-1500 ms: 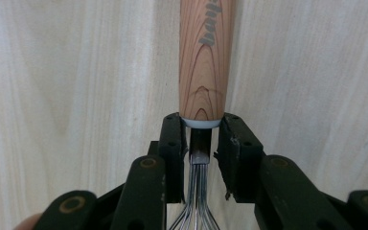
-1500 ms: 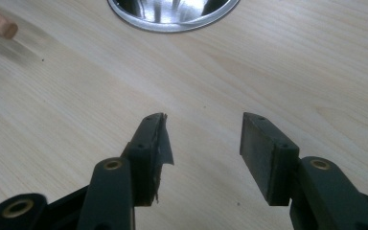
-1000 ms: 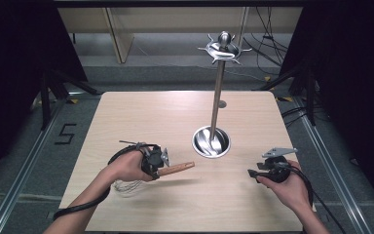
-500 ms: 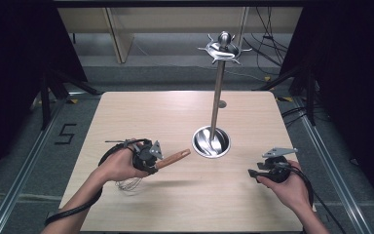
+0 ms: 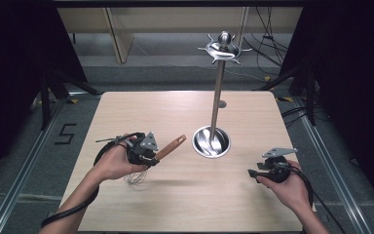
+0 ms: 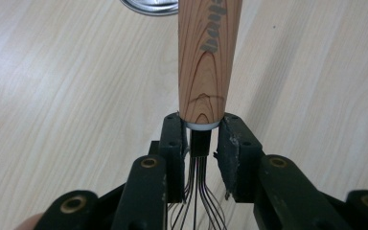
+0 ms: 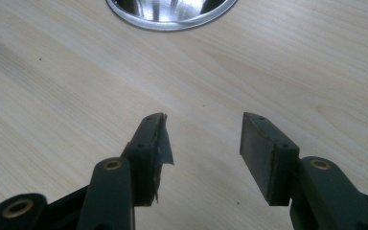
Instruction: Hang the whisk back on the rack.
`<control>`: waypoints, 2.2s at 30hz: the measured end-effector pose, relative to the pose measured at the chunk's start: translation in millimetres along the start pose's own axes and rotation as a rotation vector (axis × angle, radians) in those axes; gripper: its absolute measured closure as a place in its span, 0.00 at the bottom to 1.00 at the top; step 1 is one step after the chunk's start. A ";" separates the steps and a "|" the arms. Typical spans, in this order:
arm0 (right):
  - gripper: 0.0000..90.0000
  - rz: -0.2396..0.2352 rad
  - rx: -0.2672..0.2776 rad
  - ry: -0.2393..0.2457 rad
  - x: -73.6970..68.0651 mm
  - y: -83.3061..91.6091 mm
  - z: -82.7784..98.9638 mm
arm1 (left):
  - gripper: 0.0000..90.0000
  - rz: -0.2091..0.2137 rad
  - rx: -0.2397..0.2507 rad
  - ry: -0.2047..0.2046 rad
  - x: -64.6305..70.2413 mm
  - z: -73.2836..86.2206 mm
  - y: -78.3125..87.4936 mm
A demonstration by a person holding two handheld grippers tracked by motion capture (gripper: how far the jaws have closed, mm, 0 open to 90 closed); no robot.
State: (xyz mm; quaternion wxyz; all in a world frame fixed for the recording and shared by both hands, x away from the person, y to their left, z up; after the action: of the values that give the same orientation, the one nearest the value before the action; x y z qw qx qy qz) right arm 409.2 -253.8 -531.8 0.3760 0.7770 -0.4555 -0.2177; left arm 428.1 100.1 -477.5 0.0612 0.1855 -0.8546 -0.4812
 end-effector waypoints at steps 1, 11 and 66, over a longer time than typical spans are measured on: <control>0.57 0.001 0.004 0.005 0.5 -0.4 -0.2 | 0.80 -0.006 0.025 0.025 0.1 -2.1 0.0; 0.57 0.007 -0.022 0.012 1.0 0.9 1.3 | 0.80 -0.030 0.114 0.075 -7.8 -7.6 9.2; 0.57 -0.005 -0.016 -0.031 -2.1 2.1 1.2 | 0.80 -0.212 0.550 0.301 -37.2 -74.0 49.0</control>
State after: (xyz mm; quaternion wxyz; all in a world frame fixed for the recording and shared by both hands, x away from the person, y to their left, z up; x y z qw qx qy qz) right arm 406.2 -253.1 -530.9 0.3747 0.7715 -0.4577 -0.2341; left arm 470.7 77.9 -394.1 0.0840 0.3517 -0.9098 -0.2035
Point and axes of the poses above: each handheld gripper's, and its own axes: y roughly backward along the jaws, z roughly out of its underside, x roughly to its right, the point moved 9 cm from there along -y, roughly forward along the jaws, and after that the axes turned 5 degrees about z, right-handed, at the moved point
